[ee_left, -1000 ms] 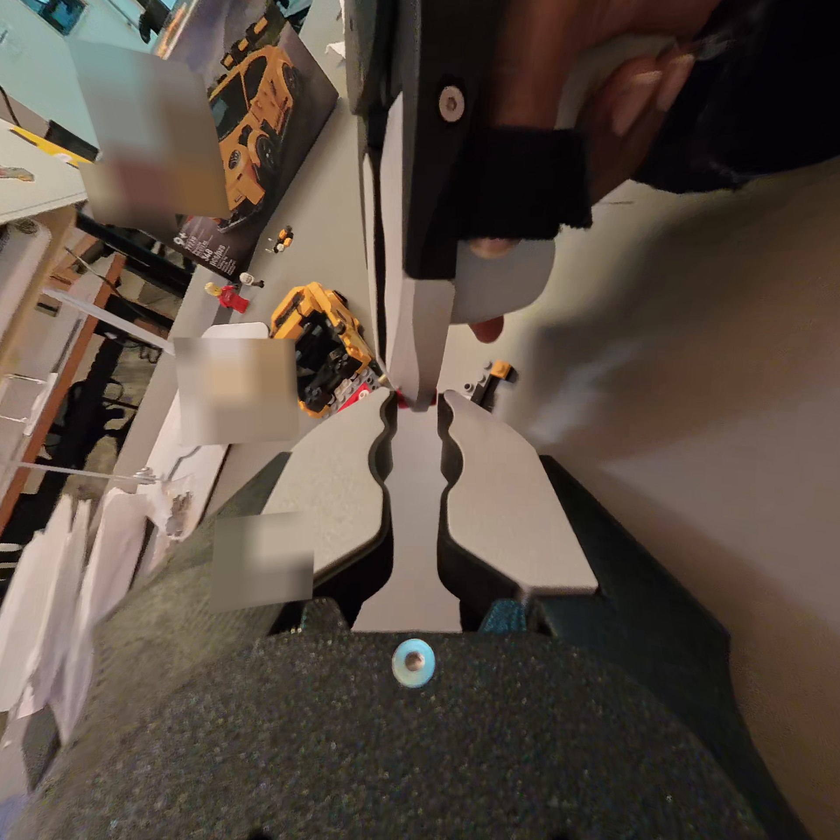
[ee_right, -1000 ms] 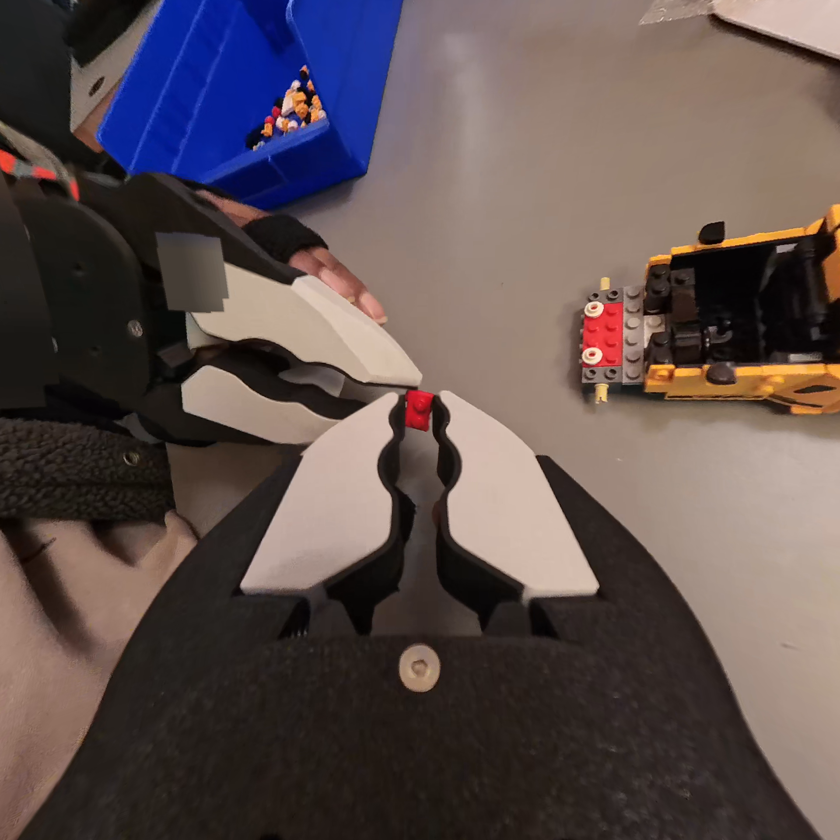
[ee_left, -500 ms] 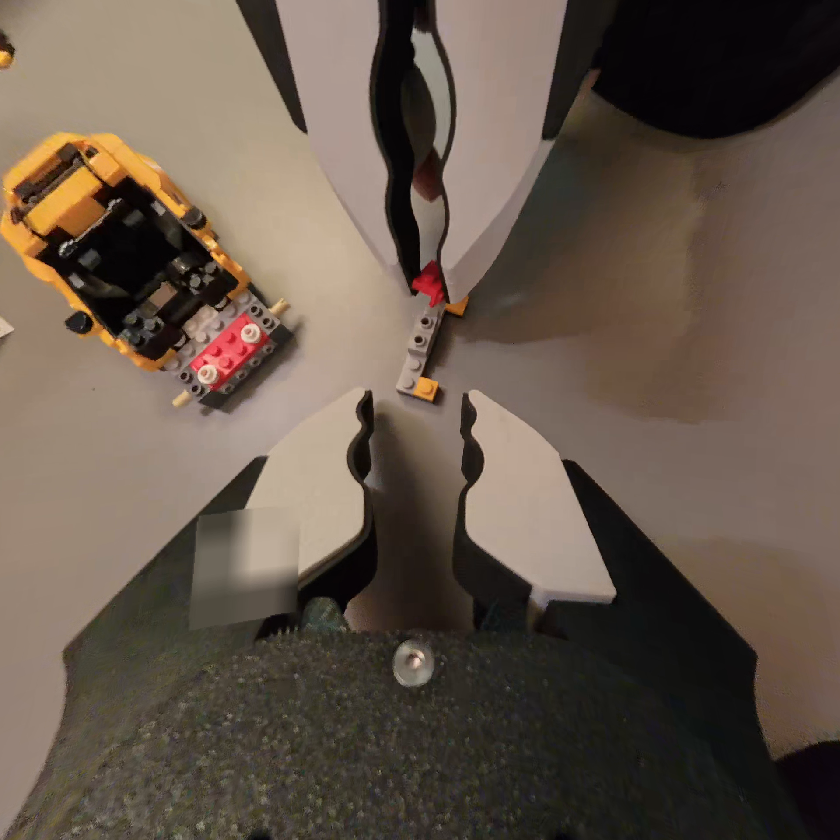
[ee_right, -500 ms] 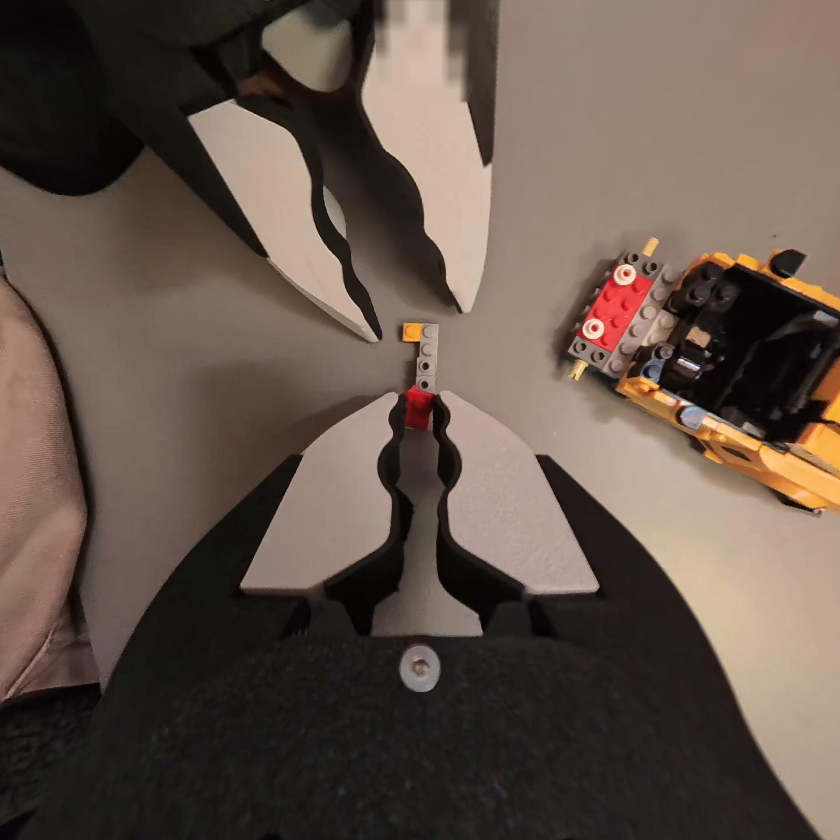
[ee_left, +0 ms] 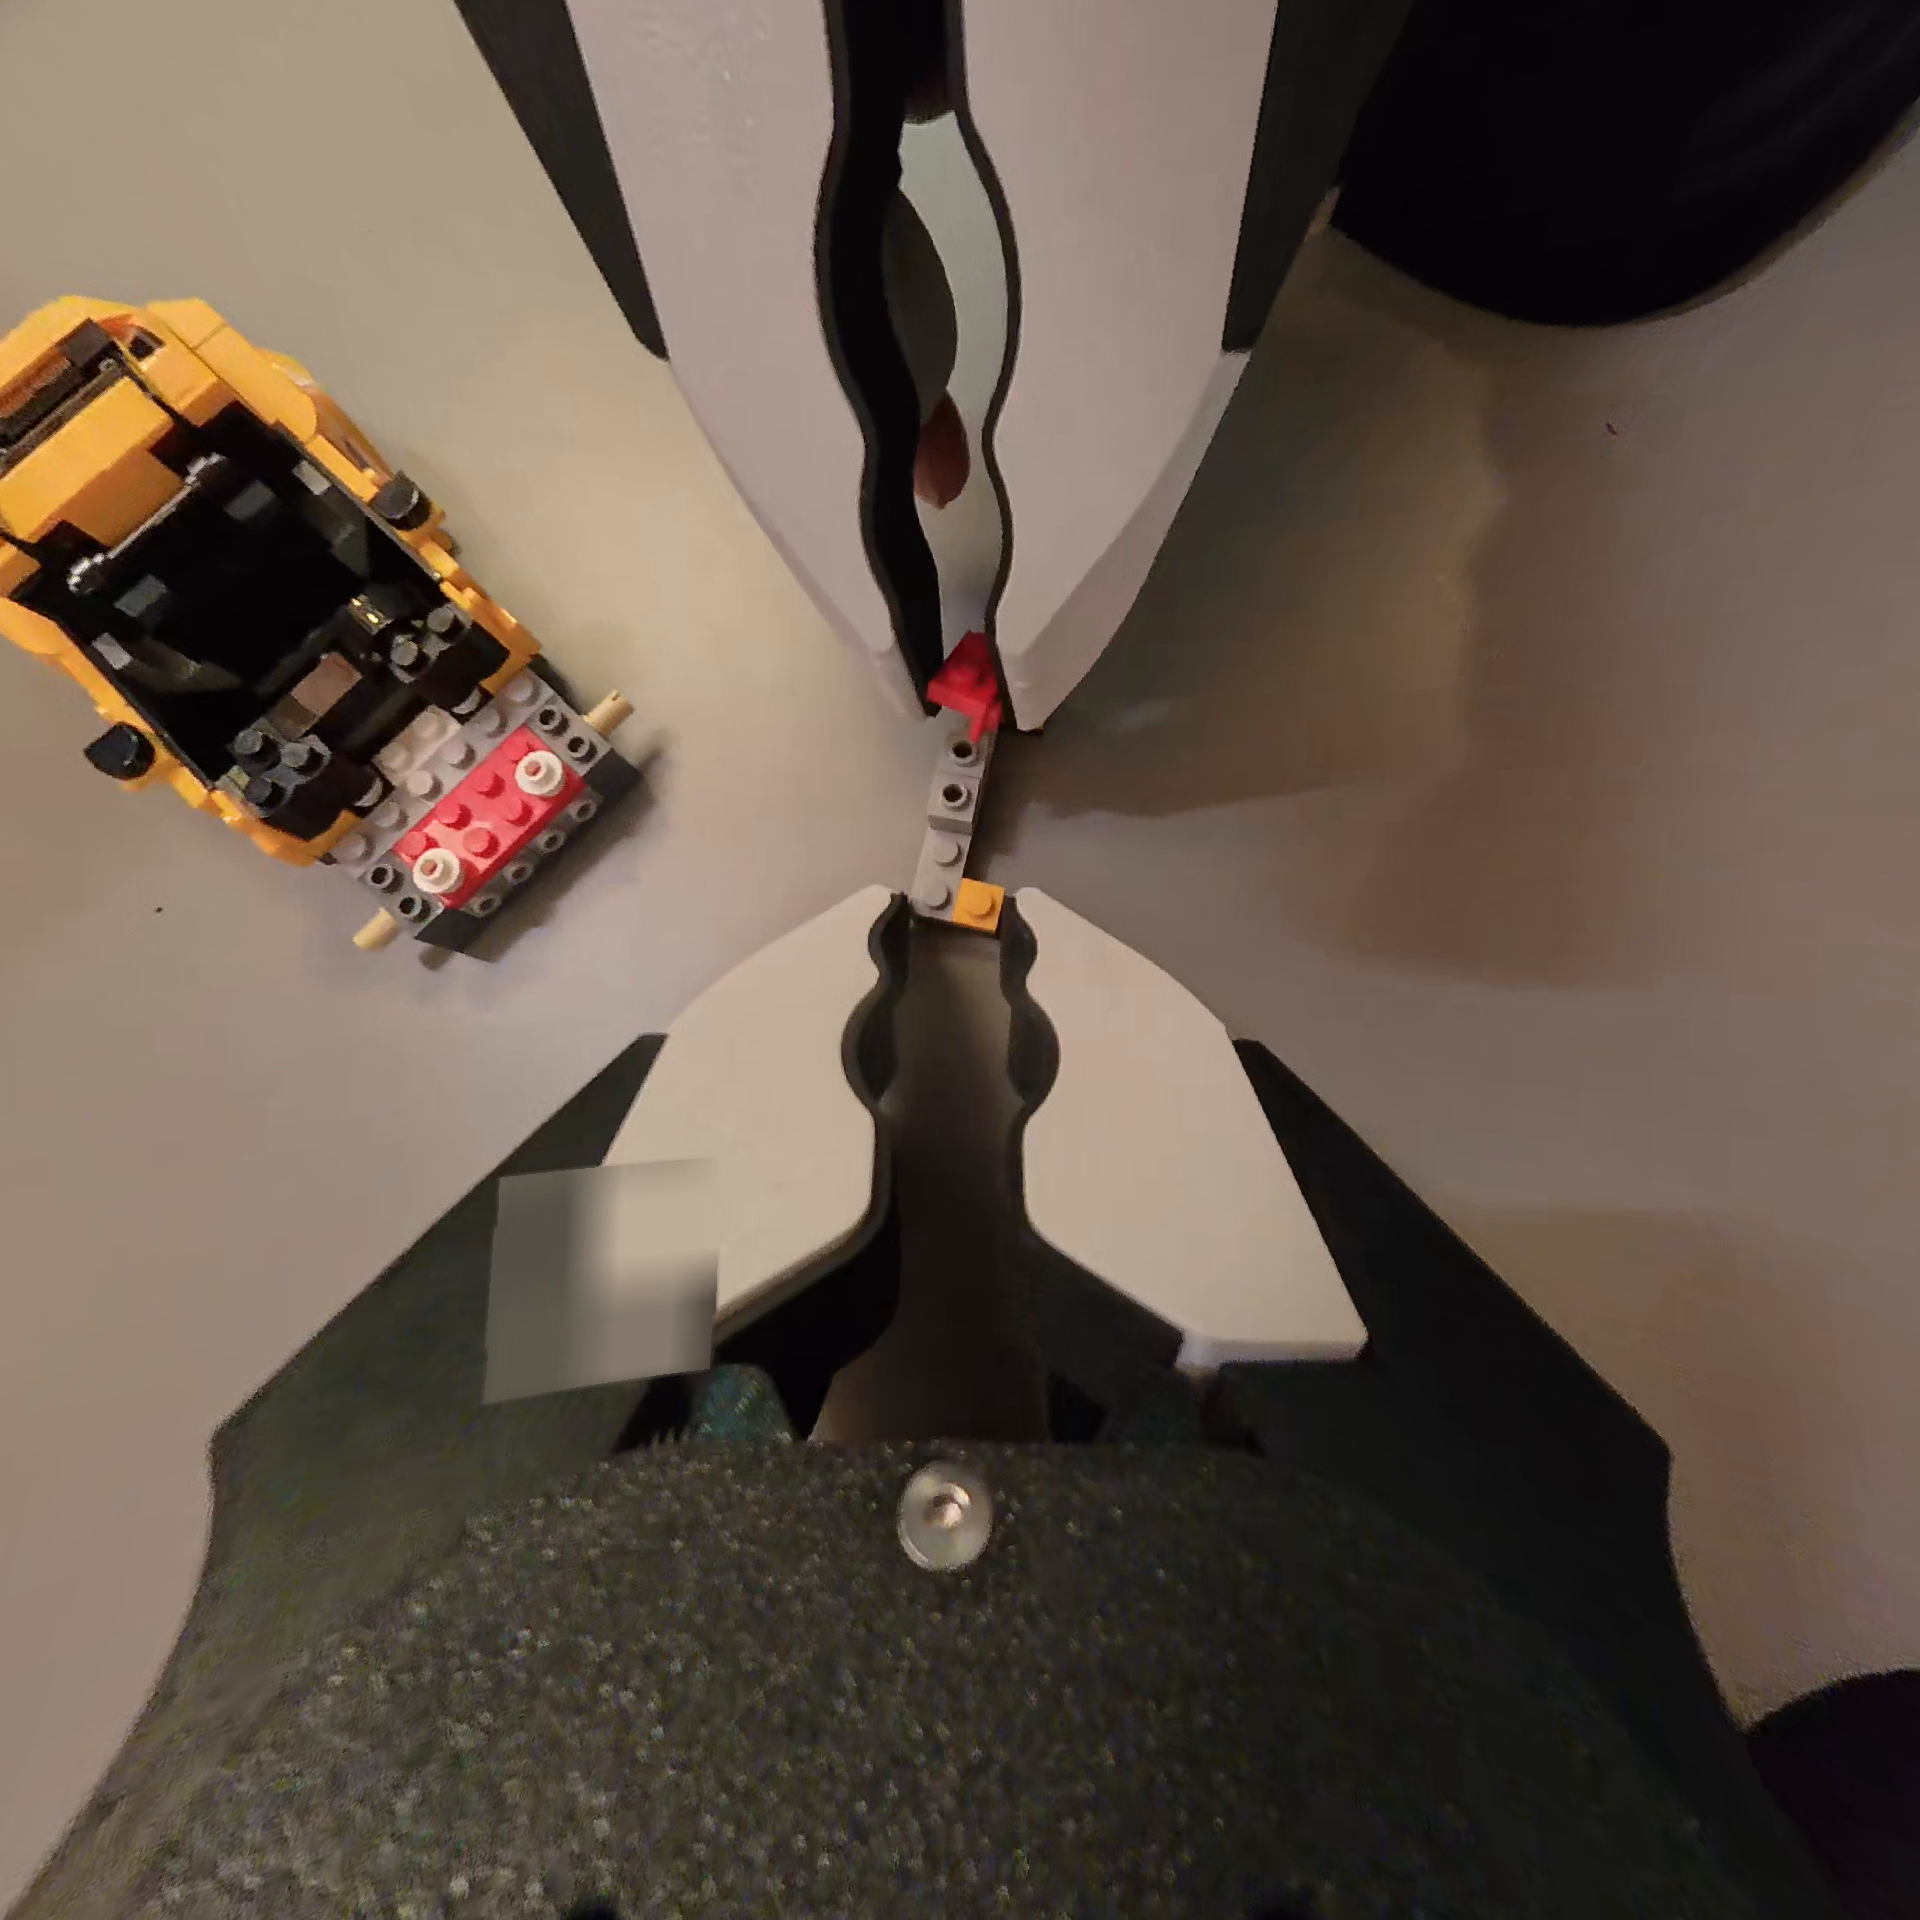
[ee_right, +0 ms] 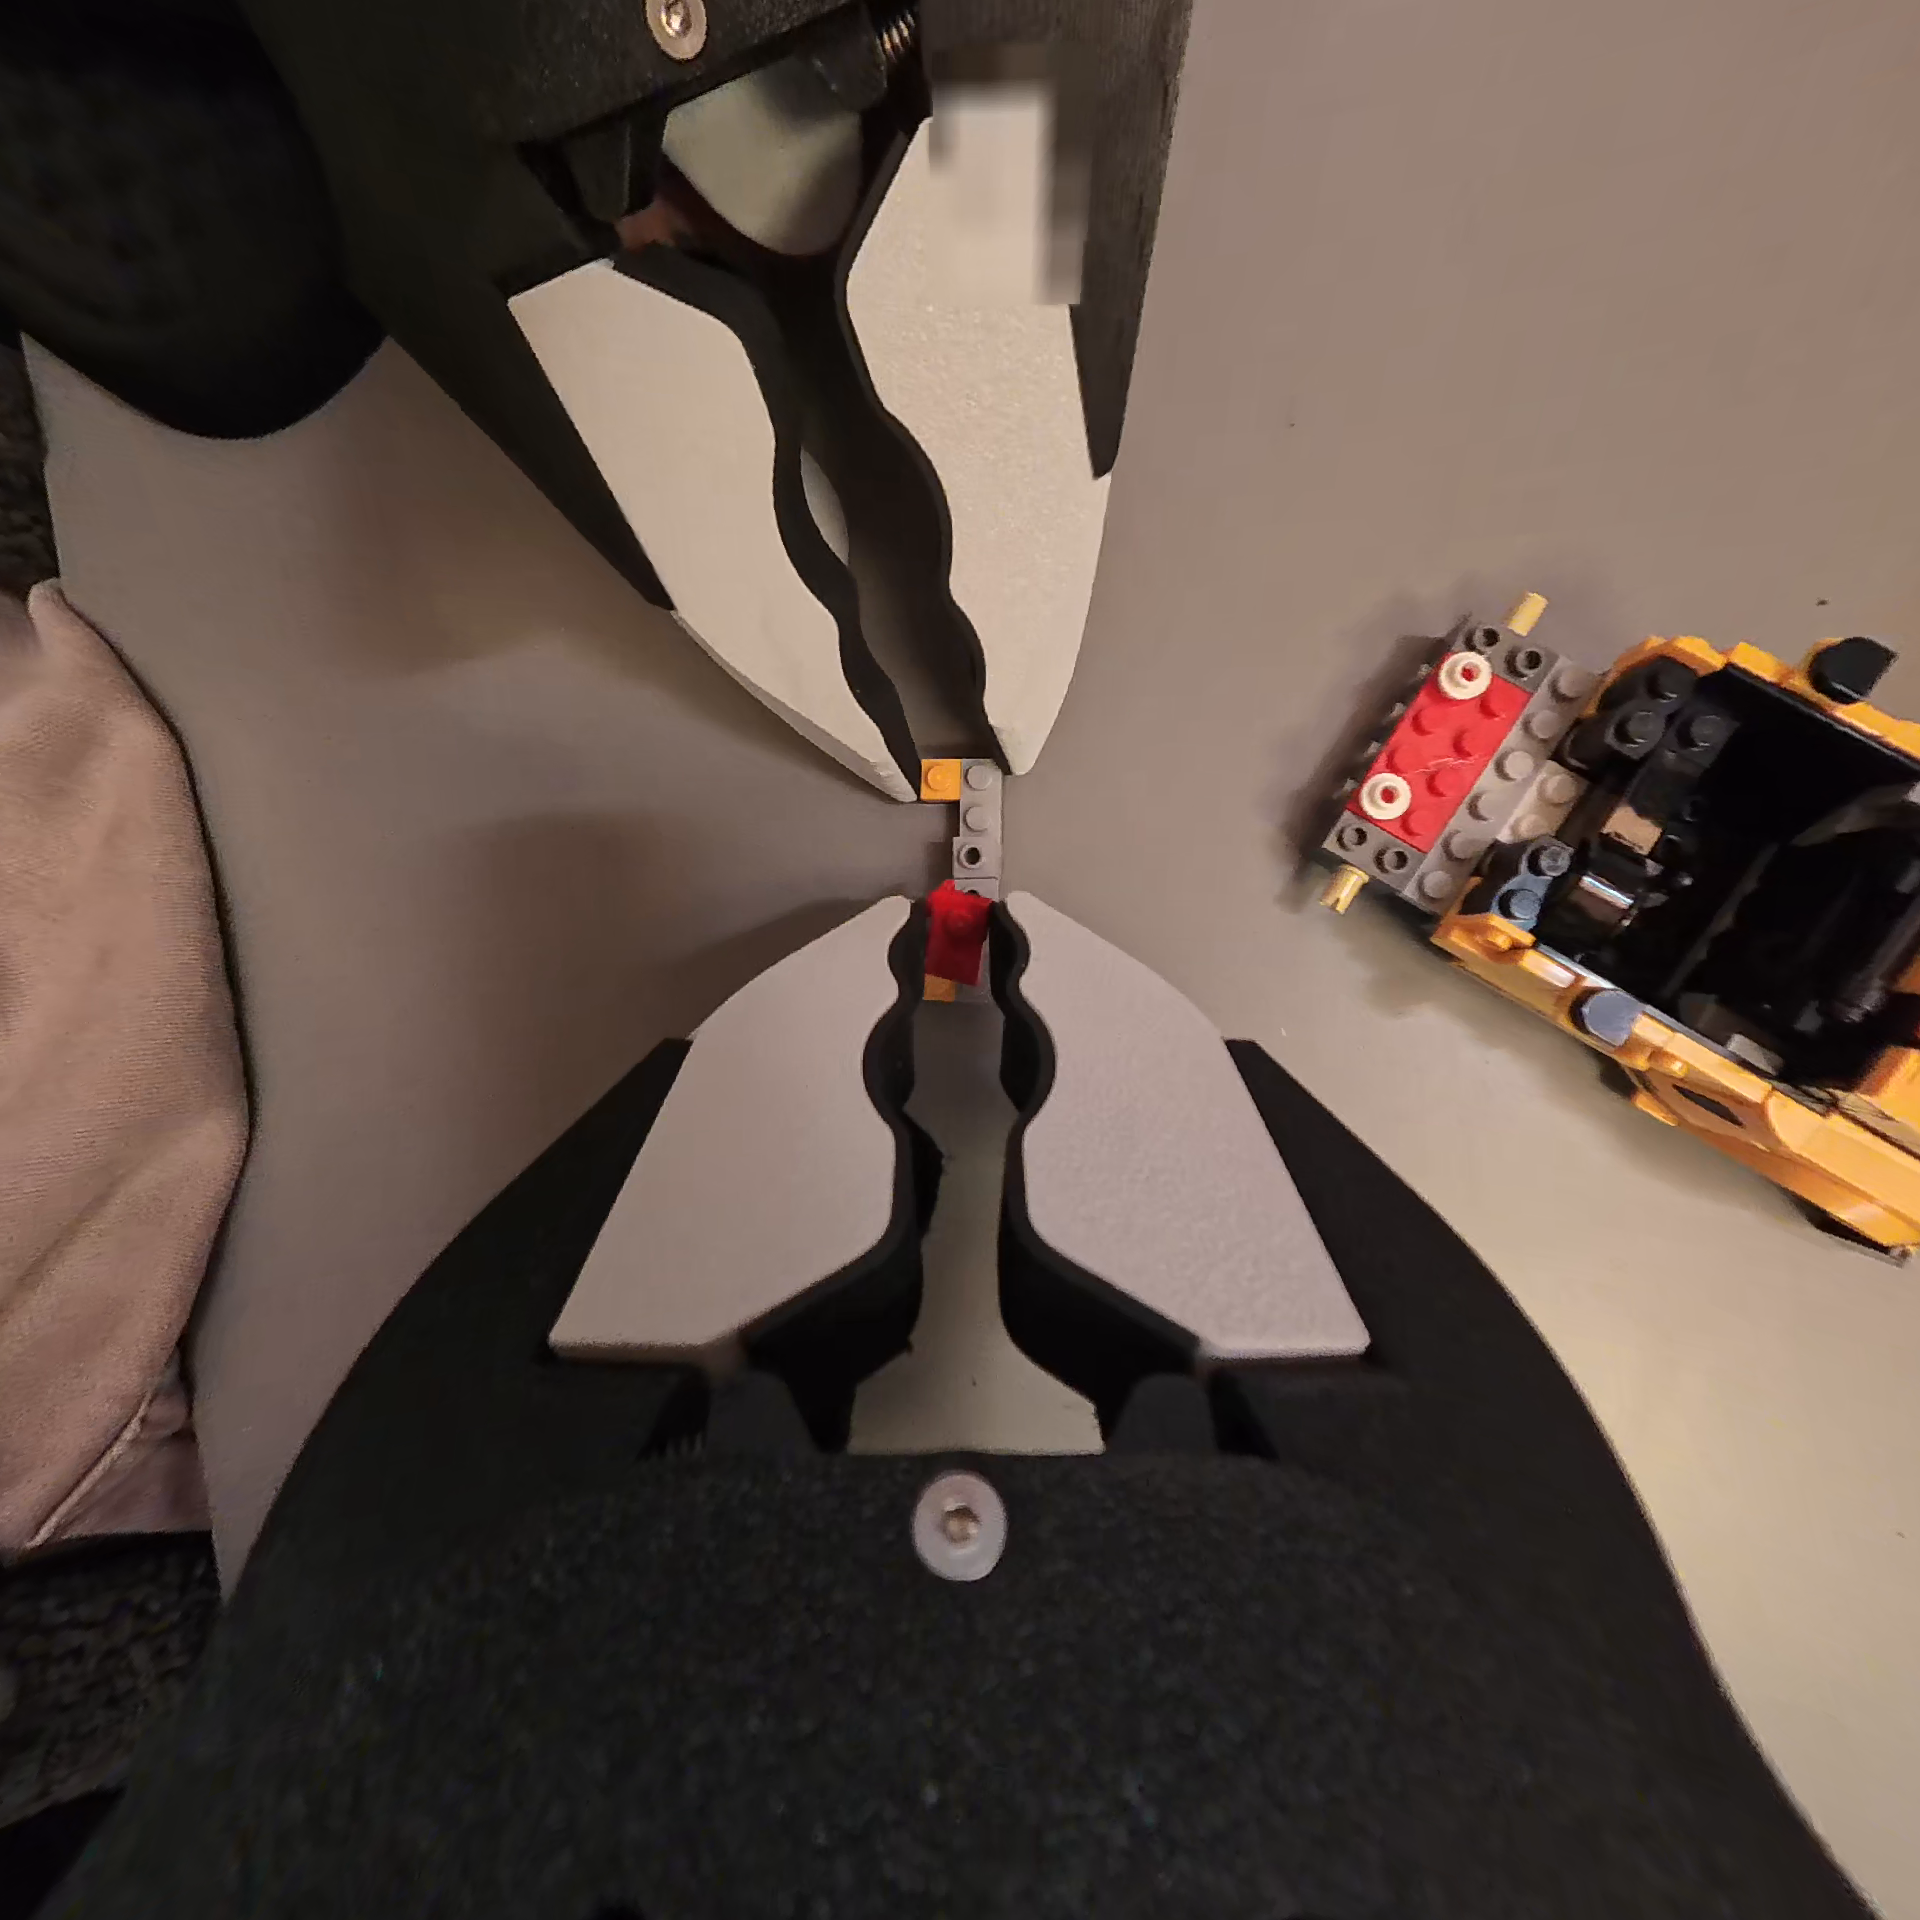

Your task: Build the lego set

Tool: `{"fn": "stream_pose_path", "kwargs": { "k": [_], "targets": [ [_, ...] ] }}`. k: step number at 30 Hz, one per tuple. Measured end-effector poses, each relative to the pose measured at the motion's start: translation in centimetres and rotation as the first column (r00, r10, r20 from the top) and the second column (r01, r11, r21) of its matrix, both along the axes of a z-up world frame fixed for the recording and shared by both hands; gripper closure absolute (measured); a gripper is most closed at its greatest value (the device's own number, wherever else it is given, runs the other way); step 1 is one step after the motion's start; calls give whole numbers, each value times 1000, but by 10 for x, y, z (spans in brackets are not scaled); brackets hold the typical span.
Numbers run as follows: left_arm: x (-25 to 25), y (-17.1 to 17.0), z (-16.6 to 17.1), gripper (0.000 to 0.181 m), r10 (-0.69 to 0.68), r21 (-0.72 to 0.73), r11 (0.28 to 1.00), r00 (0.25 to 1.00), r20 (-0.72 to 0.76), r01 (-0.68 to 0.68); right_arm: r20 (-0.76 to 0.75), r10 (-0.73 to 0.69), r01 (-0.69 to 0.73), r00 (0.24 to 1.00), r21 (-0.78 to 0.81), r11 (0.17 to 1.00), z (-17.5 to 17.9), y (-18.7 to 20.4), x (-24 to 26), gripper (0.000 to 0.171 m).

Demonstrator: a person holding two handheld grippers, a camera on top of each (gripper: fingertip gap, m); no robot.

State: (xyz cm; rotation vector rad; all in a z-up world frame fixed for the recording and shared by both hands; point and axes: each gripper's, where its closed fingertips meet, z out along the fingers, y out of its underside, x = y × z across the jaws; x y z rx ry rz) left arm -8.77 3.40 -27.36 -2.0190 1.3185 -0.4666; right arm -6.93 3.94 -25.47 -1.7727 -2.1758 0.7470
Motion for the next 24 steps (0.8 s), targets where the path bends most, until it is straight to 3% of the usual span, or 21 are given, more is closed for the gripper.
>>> {"fn": "stream_pose_path", "kwargs": {
  "k": [24],
  "targets": [
    [2,-6,0,165,1,-13,1000,1000,2,-1,63,91,-90,994,-6,996,-11,-10,-6,158]
  ]
}}
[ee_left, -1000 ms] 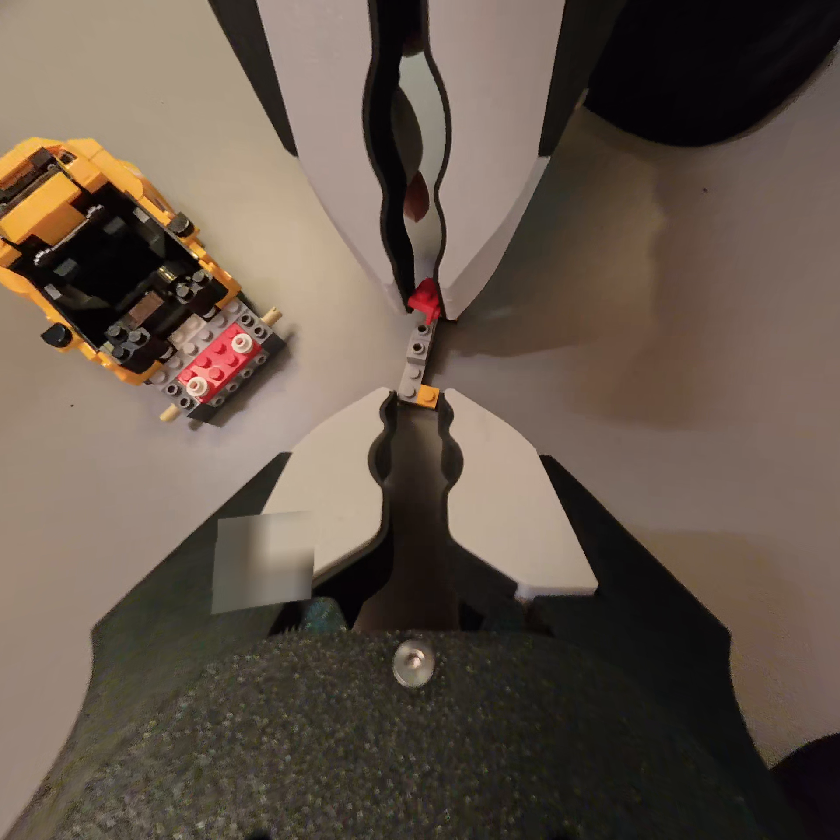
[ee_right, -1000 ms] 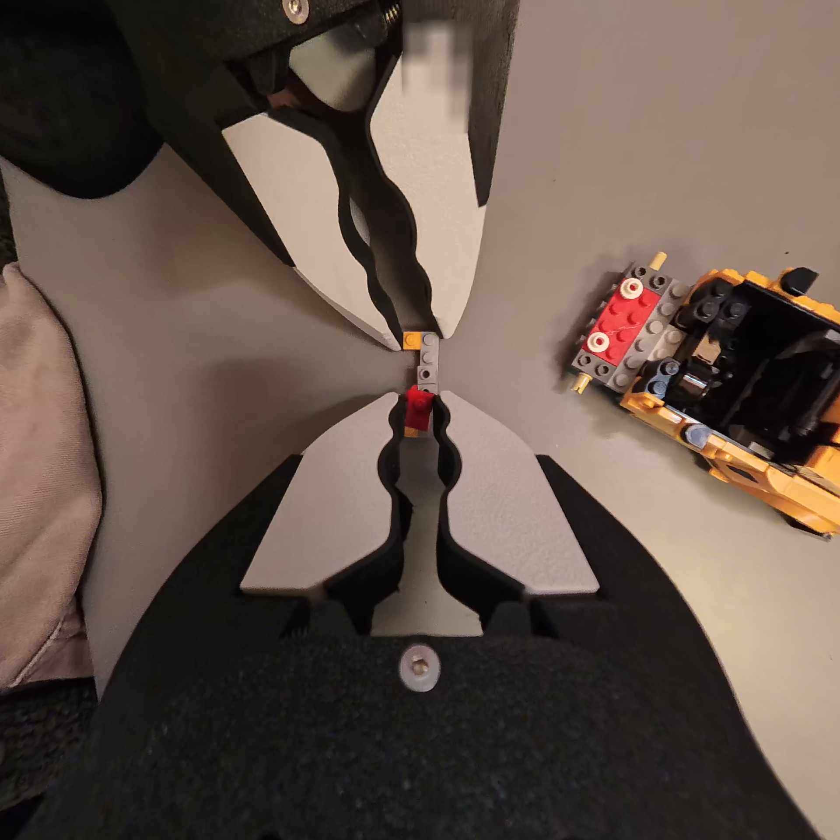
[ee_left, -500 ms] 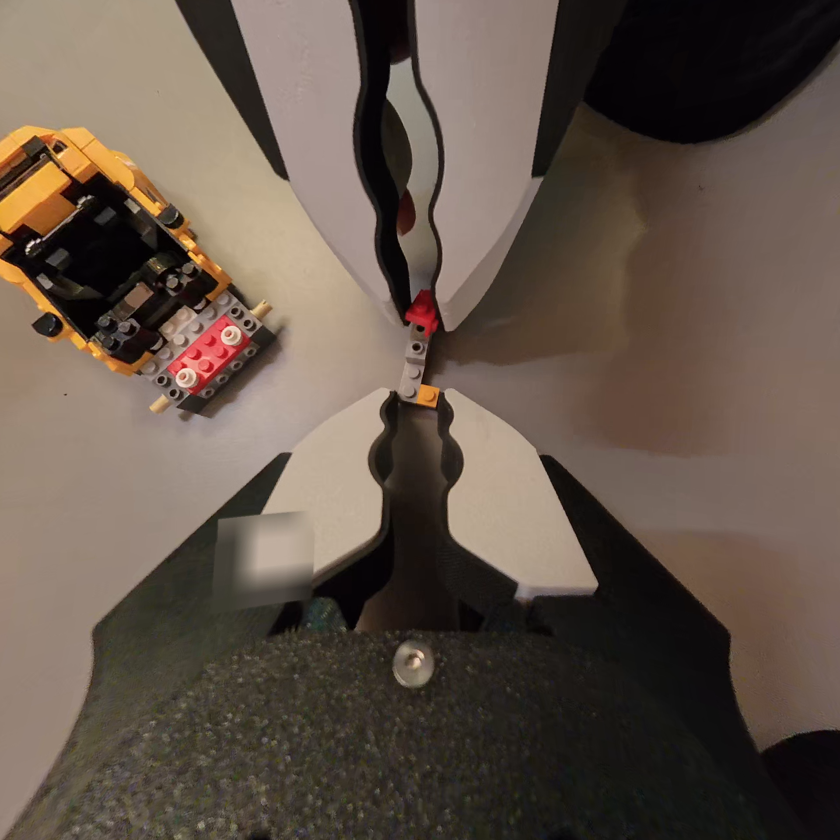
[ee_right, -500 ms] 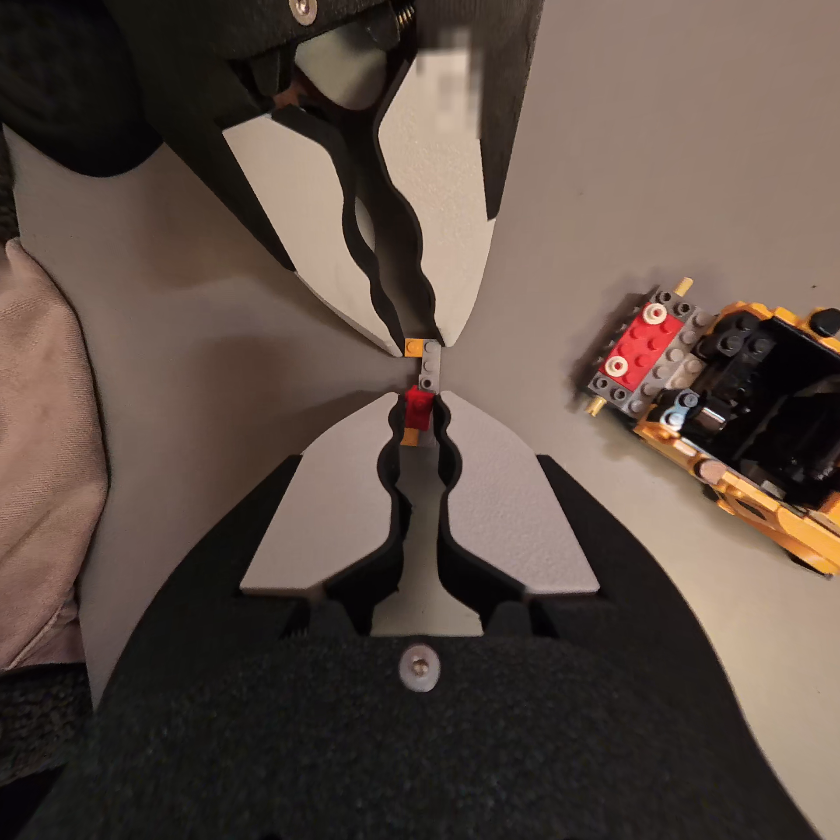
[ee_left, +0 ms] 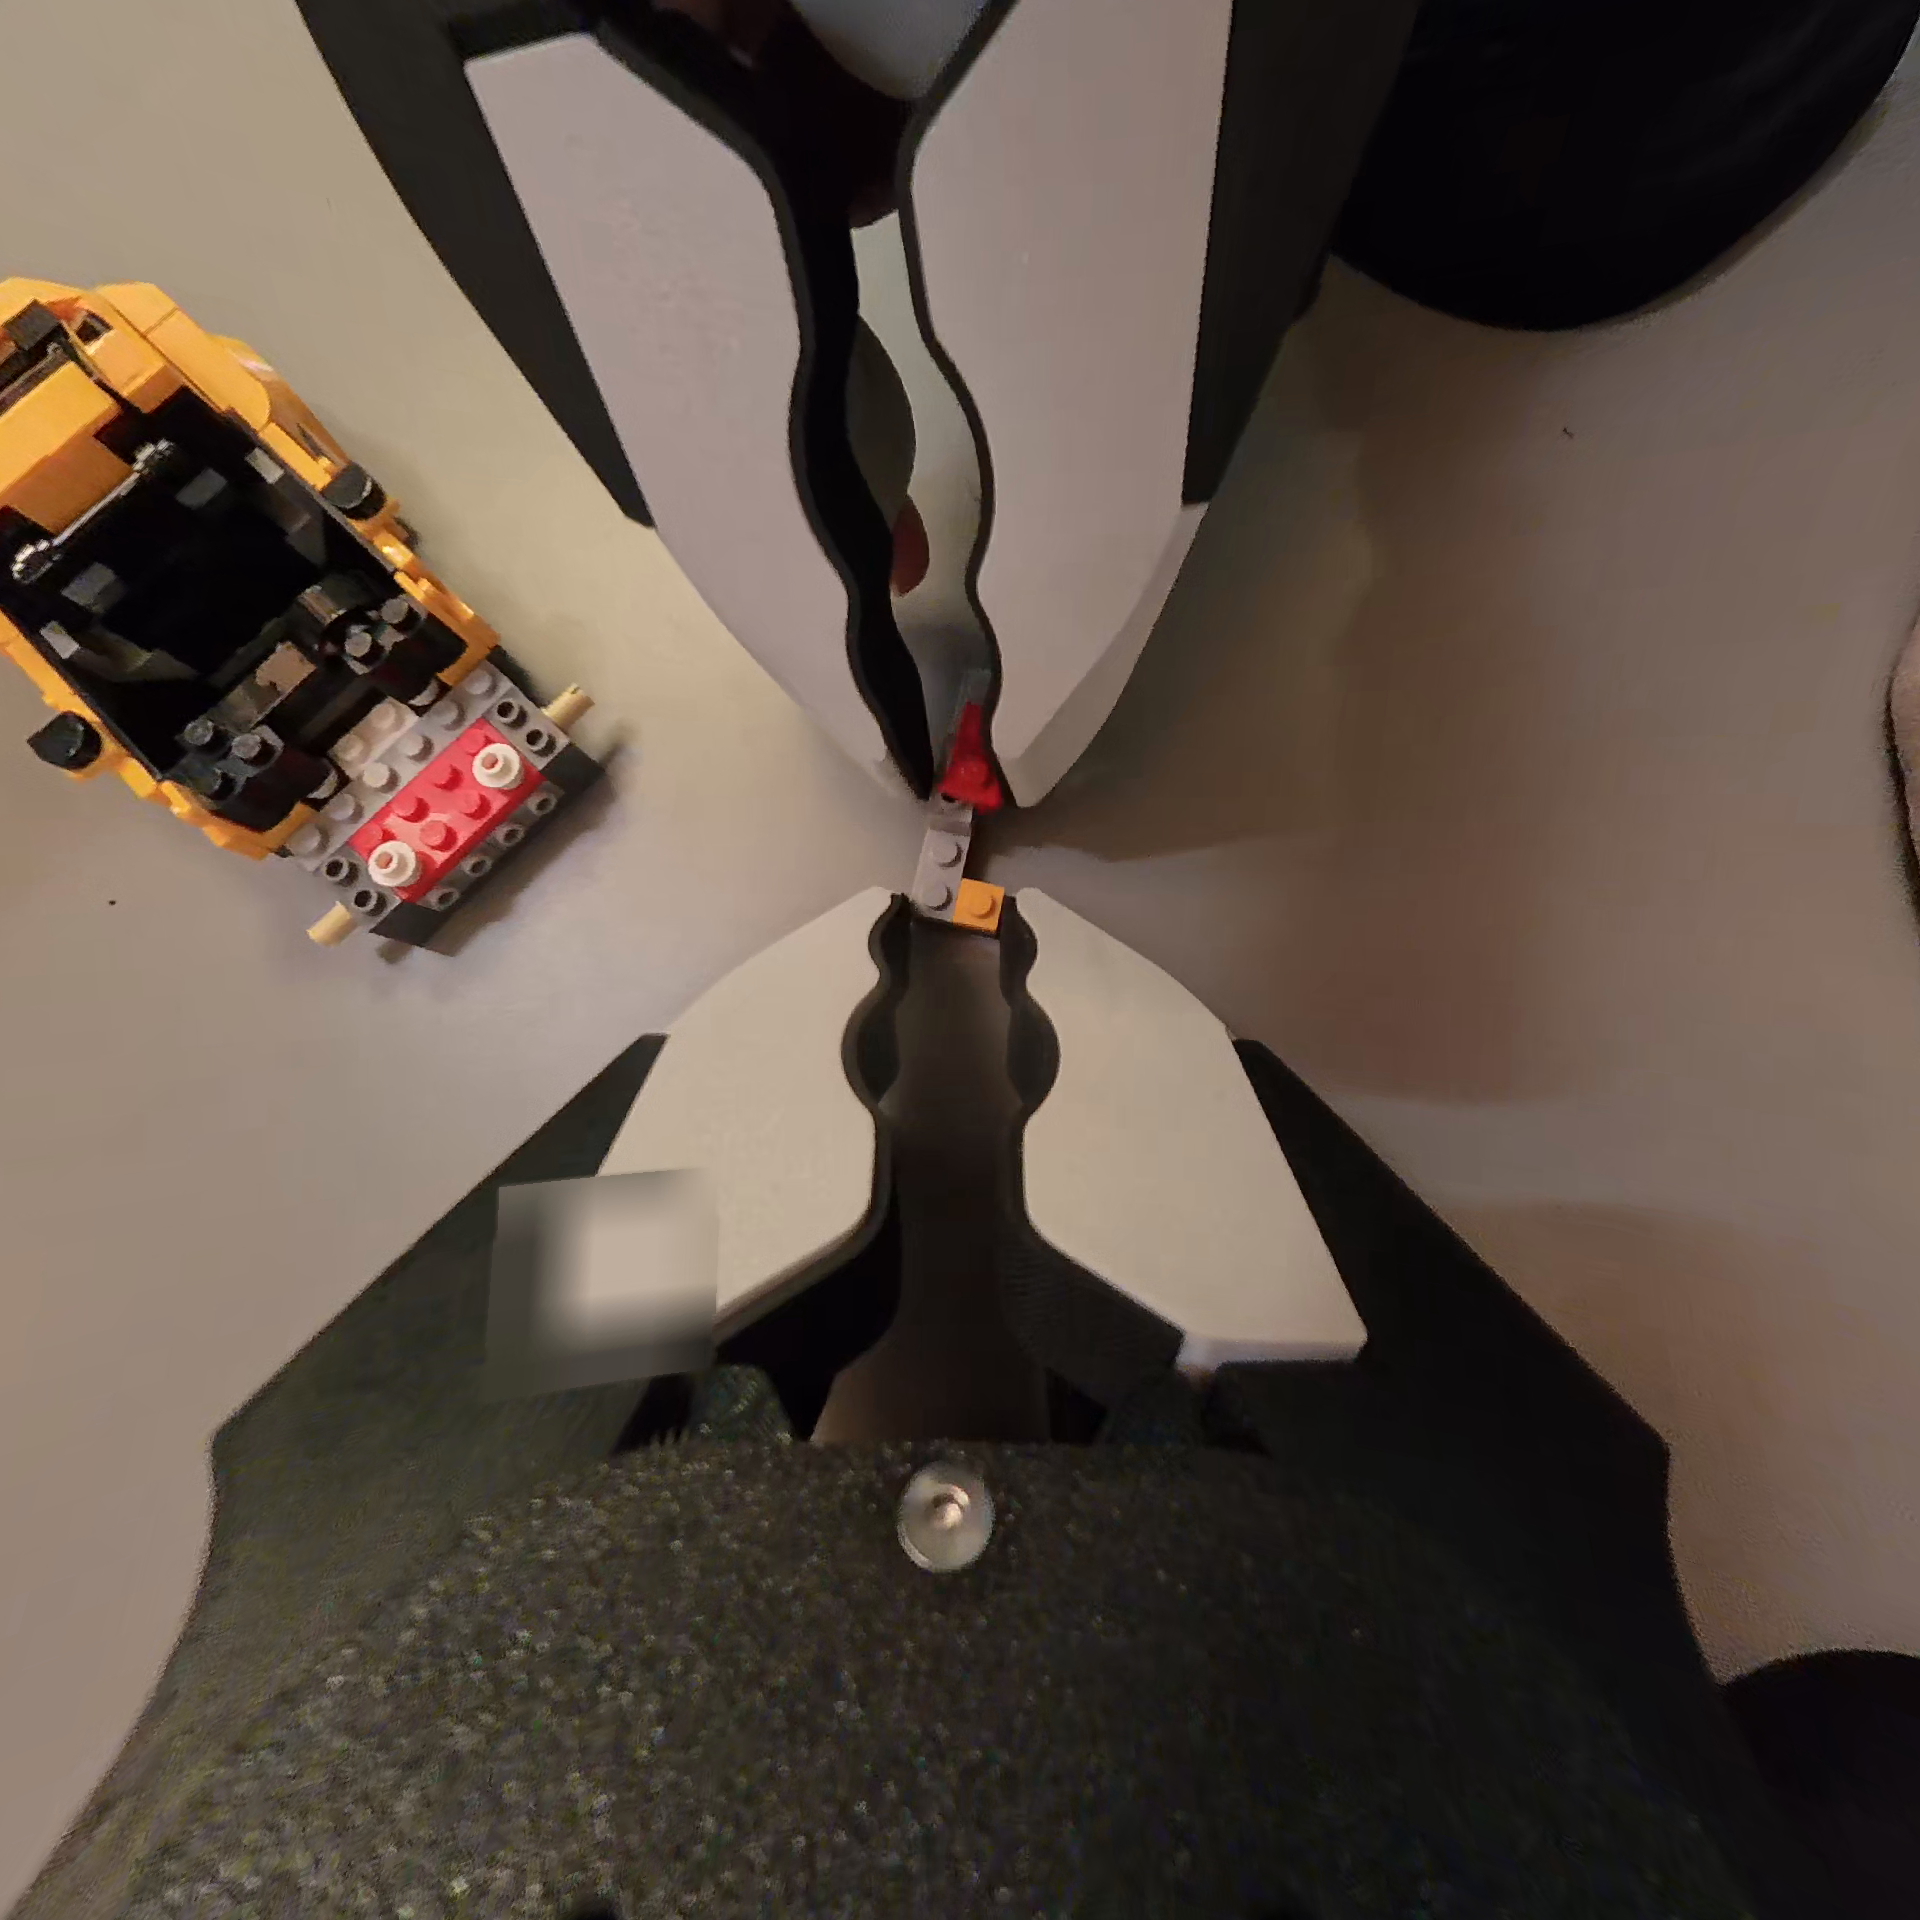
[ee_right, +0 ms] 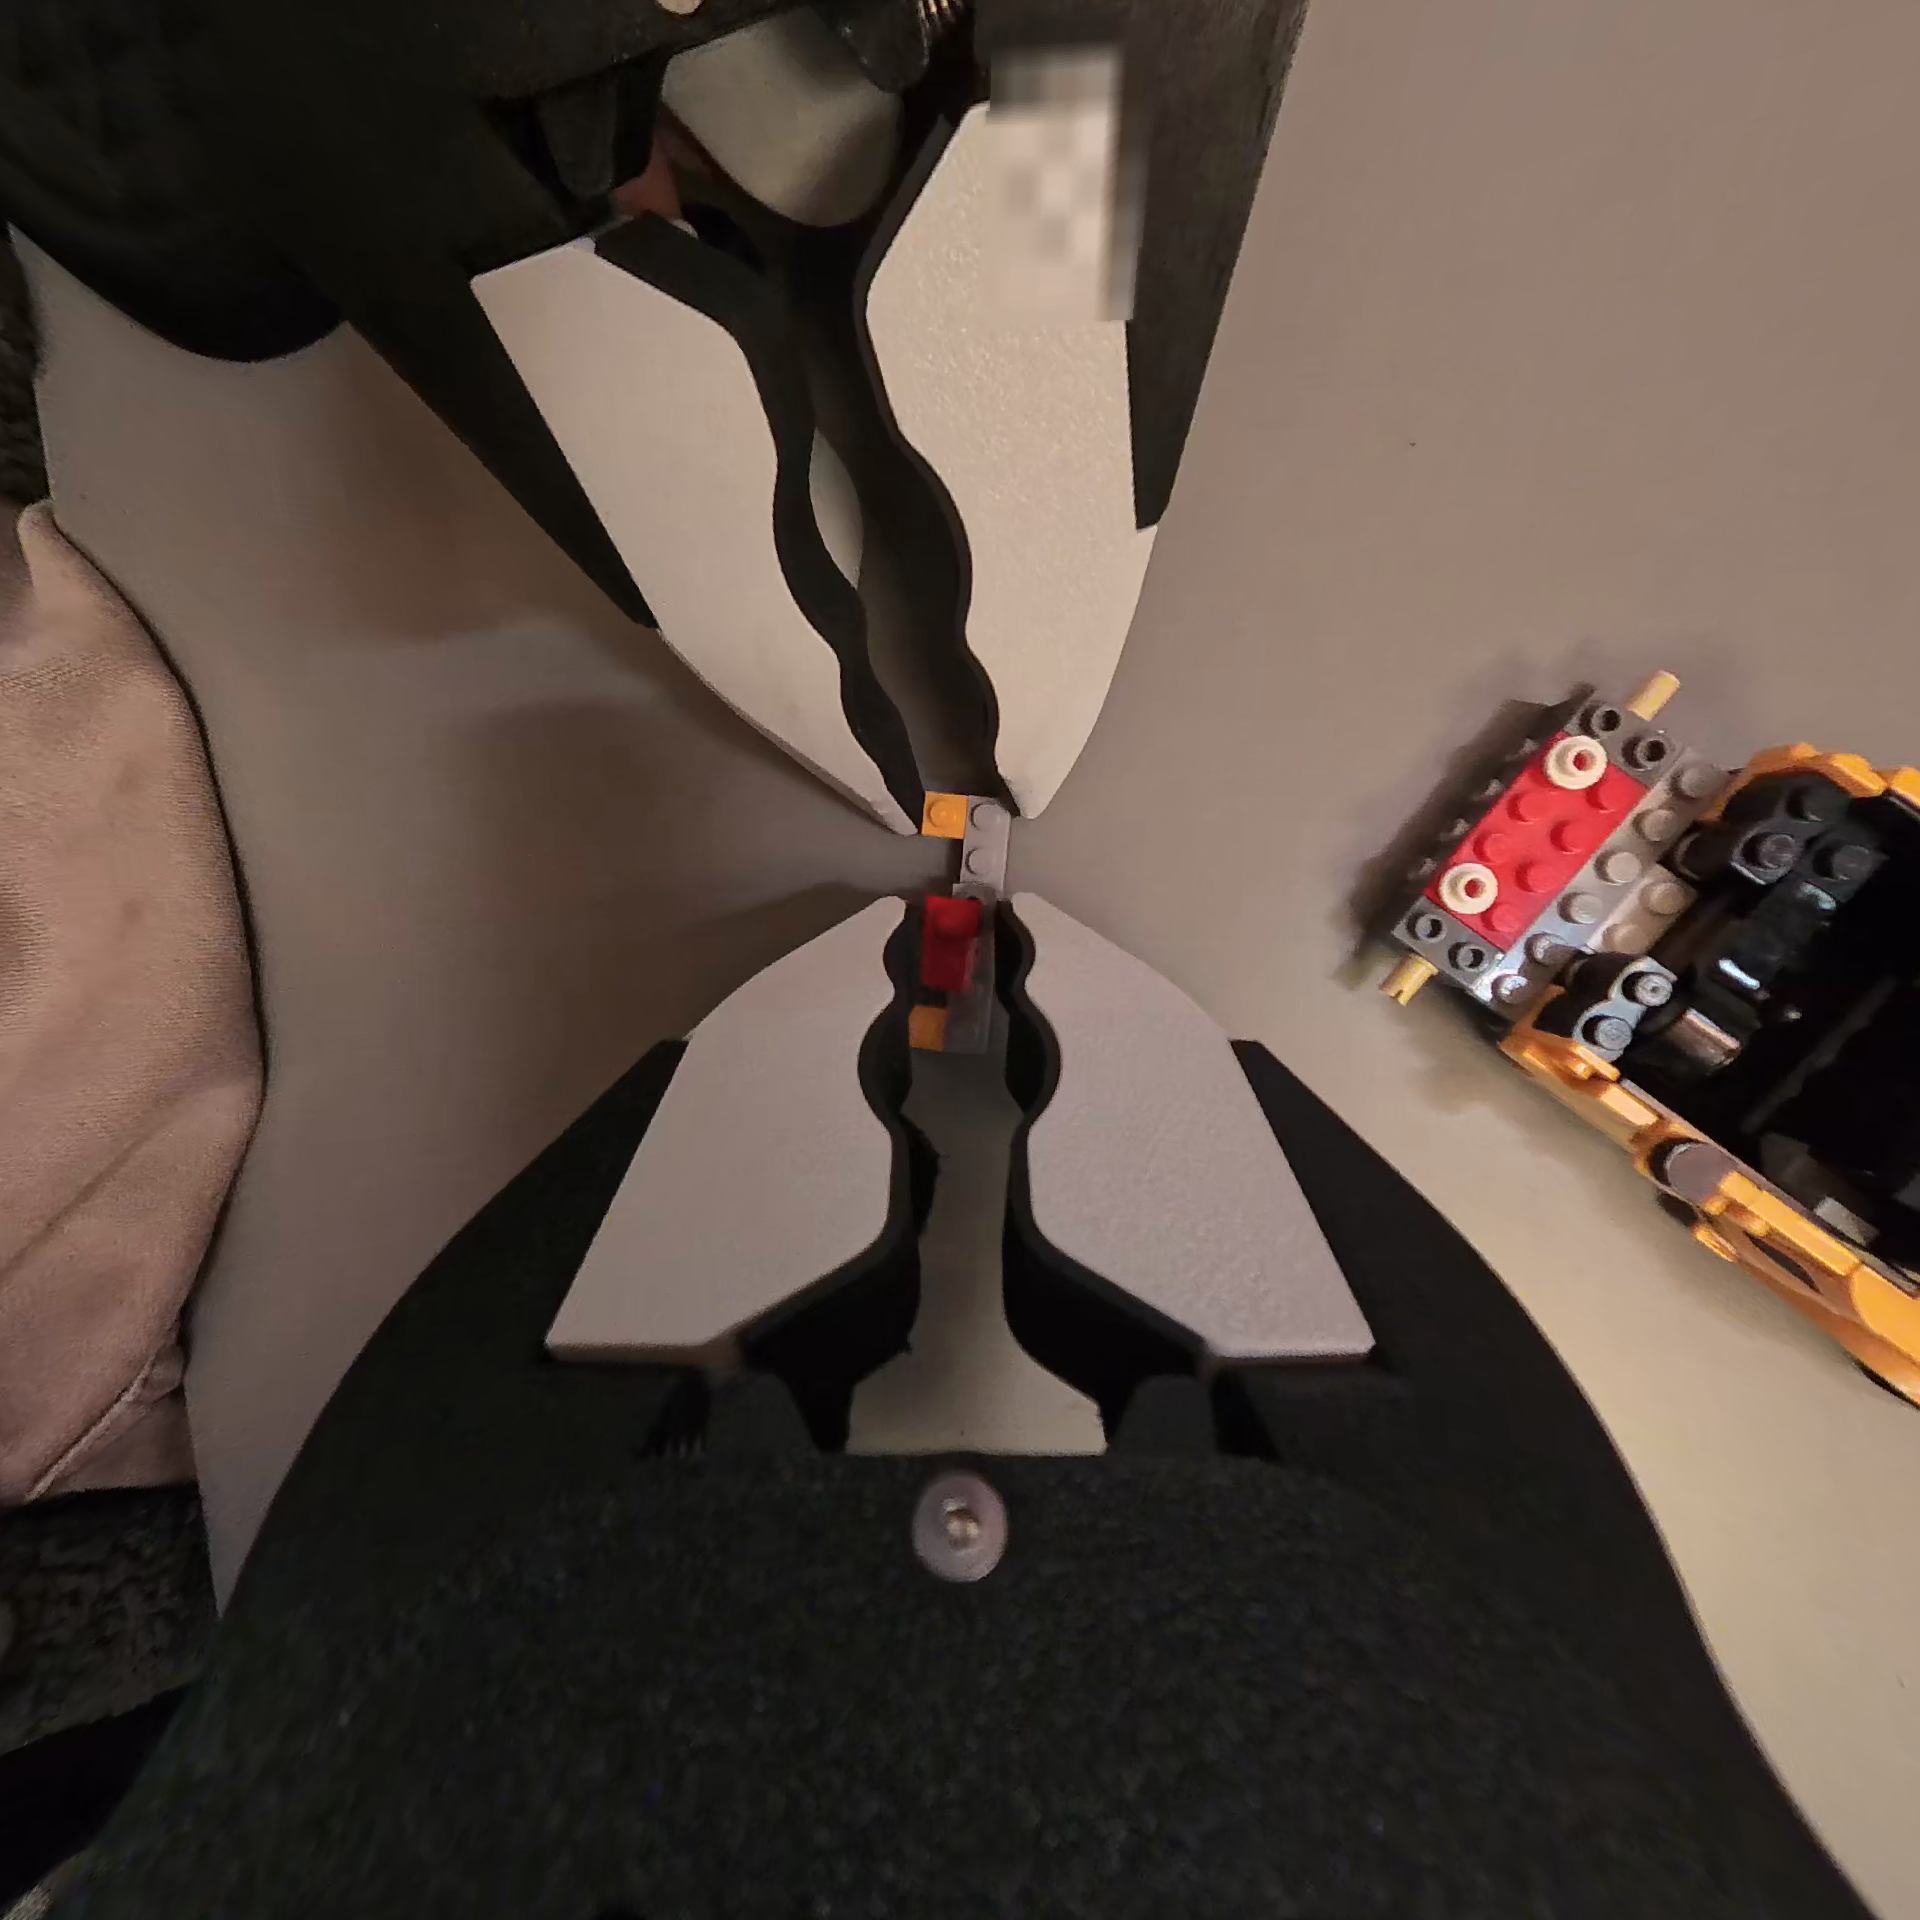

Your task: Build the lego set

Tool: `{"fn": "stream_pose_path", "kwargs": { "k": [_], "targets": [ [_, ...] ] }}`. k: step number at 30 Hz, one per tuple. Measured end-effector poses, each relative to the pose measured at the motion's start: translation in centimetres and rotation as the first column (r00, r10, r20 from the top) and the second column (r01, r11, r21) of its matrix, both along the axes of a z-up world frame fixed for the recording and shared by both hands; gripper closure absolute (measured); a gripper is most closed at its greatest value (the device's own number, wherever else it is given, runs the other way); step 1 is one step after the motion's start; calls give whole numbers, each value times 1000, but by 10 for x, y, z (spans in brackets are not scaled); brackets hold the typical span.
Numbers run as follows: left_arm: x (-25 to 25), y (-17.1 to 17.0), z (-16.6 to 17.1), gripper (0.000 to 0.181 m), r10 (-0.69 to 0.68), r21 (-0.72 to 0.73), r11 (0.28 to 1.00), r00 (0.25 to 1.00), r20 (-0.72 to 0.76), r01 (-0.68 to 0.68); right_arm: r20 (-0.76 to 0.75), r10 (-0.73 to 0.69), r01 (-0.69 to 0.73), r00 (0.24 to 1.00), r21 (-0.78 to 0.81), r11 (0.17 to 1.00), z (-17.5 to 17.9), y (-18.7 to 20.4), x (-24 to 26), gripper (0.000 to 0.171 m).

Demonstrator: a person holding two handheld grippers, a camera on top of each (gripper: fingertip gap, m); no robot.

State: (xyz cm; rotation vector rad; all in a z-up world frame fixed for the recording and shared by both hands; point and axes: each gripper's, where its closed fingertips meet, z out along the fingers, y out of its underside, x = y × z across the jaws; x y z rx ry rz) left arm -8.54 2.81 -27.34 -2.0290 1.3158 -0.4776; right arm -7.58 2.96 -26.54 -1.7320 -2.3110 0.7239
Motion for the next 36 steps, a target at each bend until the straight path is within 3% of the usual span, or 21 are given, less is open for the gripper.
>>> {"fn": "stream_pose_path", "kwargs": {
  "k": [27,36],
  "targets": [
    [10,-5,4,159,-42,-6,999,996,74,43,-38,36,-40,999,-106,994,1,-7,1,159],
    [17,-2,3,171,-50,20,999,996,69,49,-43,37,-43,998,-163,986,2,-7,3,160]
  ]
}}
